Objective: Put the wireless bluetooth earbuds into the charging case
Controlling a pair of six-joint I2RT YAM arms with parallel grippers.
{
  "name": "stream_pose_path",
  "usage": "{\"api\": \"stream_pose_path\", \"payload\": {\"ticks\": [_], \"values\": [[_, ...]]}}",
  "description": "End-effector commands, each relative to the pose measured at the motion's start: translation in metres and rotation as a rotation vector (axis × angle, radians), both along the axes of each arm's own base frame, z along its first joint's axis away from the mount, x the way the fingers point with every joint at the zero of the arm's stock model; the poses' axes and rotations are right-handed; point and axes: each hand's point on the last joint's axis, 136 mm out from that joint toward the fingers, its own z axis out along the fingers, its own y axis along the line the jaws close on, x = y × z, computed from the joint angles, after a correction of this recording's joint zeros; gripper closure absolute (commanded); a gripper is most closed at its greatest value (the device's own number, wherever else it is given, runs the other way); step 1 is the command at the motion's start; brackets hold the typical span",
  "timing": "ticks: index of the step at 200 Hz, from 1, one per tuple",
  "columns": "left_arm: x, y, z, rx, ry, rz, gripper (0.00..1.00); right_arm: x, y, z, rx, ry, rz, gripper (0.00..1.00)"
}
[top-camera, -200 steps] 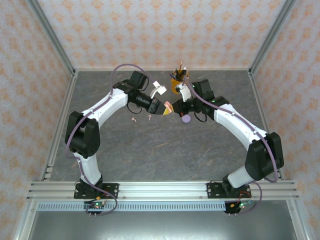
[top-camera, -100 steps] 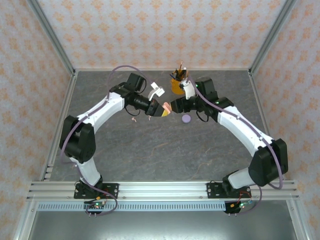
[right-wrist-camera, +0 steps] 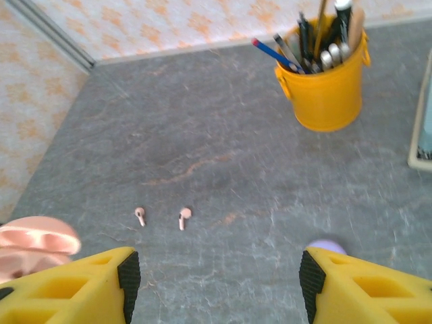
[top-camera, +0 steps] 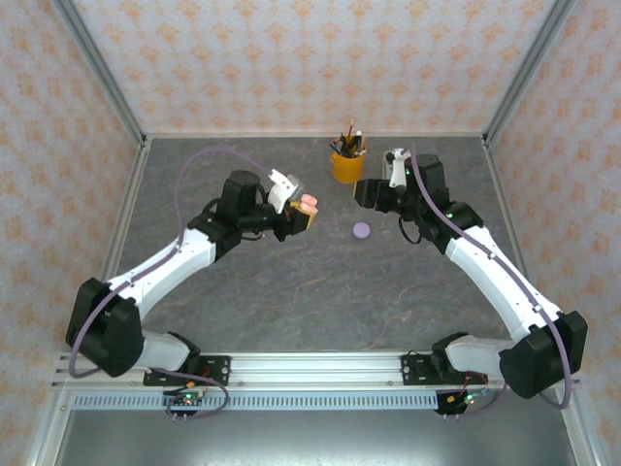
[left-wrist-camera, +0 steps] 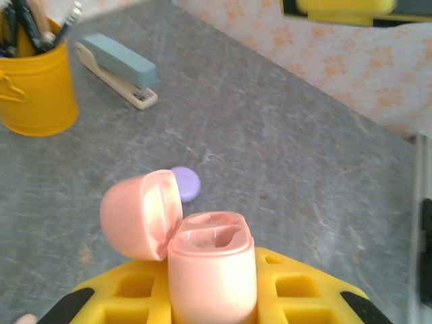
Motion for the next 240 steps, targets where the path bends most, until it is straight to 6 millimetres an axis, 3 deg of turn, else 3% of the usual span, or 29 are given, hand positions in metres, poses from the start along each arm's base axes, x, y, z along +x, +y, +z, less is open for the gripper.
{"api": "stream_pose_path", "payload": {"ticks": [1, 50, 93, 125, 187, 210, 240], "values": [[0.023, 0.017, 0.037, -0.017, -0.28, 0.192, 1.0, 0.0, -0.008, -0.014, 0.012, 0.06, -0.072, 0.35], [0.041, 0.051, 0.033, -0.024, -0.309, 0.477, 1.0, 0.0, -0.004, -0.034, 0.006, 0.134, -0.082, 0.35], [0.033, 0.069, 0.026, -0.108, -0.383, 0.585, 1.0, 0.008, 0.01, -0.061, -0.007, 0.212, -0.098, 0.36], [0.023, 0.061, 0.02, -0.136, -0.471, 0.509, 1.0, 0.02, 0.023, -0.084, 0.007, 0.29, -0.135, 0.37], [0.0, 0.036, 0.031, -0.15, -0.591, 0.302, 1.0, 0.046, 0.054, -0.119, 0.025, 0.419, -0.216, 0.38], [-0.003, 0.034, 0.029, -0.141, -0.601, 0.281, 1.0, 0.052, 0.074, -0.129, -0.009, 0.447, -0.201, 0.39], [-0.001, 0.04, 0.041, -0.201, -0.643, 0.312, 1.0, 0.062, 0.096, -0.14, -0.032, 0.482, -0.196, 0.4]]}}
